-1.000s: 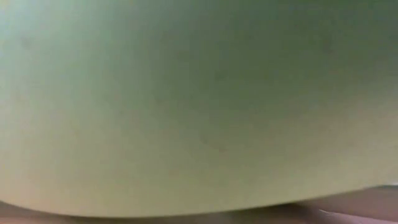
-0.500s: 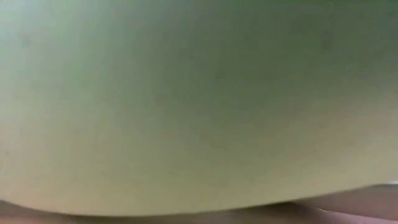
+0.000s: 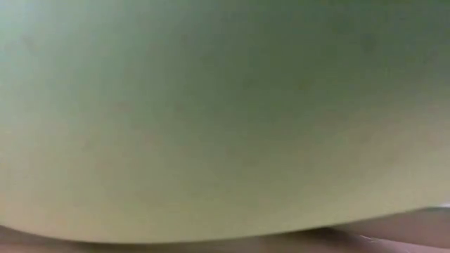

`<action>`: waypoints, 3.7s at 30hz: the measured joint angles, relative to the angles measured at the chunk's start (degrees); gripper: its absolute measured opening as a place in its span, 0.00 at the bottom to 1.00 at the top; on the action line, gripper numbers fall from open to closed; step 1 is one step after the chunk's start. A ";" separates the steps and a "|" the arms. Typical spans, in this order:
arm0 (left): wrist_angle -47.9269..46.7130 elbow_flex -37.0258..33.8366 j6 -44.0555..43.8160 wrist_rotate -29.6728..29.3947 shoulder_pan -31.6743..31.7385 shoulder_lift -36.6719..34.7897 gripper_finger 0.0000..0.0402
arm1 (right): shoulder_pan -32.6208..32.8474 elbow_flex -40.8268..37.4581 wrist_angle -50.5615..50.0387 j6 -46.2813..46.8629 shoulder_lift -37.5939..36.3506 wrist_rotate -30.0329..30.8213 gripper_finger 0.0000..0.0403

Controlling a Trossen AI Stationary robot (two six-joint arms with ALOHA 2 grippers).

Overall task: Sort dishes
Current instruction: Put the green plate into the white dish rack

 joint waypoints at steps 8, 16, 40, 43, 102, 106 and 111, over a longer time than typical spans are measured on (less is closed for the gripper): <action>-0.72 0.00 0.00 0.02 0.00 0.00 0.32 | -0.15 5.65 1.05 0.05 5.20 -2.79 0.53; -0.84 0.00 -0.16 0.09 0.00 0.00 0.32 | -0.17 6.73 0.97 1.58 8.50 -3.93 0.53; -0.95 0.00 -0.42 0.05 0.01 -0.01 0.32 | -0.37 6.73 3.48 4.30 10.62 -2.30 0.19; -0.96 0.00 -0.35 0.04 0.00 -0.01 0.32 | -0.39 6.73 4.23 4.27 10.62 -2.34 0.08; 0.92 0.00 -0.45 -0.06 0.01 -0.01 0.32 | -0.93 40.87 -52.40 2.34 -7.73 78.94 0.00; 0.92 0.00 -0.44 -0.05 0.02 -0.01 0.32 | -2.38 40.81 -53.06 2.81 -4.93 78.44 0.00; 0.76 0.00 -0.46 -0.06 0.02 -0.02 0.32 | -3.71 40.80 -55.06 4.19 -2.68 78.70 0.00</action>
